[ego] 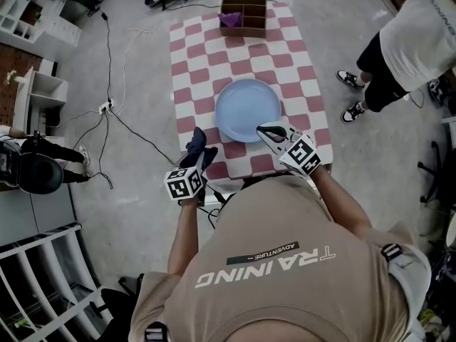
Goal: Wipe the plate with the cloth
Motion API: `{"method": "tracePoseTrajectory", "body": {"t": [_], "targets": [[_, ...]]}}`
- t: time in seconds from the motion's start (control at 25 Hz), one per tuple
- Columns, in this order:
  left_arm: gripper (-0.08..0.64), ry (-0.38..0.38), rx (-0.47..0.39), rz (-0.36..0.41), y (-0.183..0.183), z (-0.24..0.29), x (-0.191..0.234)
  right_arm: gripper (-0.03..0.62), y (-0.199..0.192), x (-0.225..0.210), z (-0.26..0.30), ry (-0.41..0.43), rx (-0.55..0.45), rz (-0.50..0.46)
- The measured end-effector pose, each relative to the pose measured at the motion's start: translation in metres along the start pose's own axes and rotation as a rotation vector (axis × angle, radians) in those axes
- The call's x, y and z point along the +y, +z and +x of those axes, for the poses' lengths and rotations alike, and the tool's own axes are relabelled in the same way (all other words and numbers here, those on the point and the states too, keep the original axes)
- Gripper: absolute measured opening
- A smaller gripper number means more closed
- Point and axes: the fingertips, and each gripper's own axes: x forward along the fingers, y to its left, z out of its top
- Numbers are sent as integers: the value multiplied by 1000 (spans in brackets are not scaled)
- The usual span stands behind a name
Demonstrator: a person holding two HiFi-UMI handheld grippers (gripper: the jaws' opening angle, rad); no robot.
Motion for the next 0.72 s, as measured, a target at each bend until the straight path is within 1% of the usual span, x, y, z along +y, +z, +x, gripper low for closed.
{"method": "tracePoseTrajectory", "body": {"t": [0.12,0.24,0.44,0.52,0.64,0.72], "targets": [[144,-18,6,19,0,9,-5,18,-4,0,-6,-30,11,10],[144,-32,31,25,-5,19,-6,18,-8,0,-11,-60,16,23],[147,-60,122,37,-33,42,-9,18,-13,-1,-24,-109,27,36],[152,-54,158,63,-48,52,-10,18,-15,-3,-29,-127,30,41],[210,-7,212,126,-62,62,-7,18,-18,-7,-36,-149,33,49],[241,-1,207,127,-61,61,-8,18,-19,-9,-40,-160,33,53]]}}
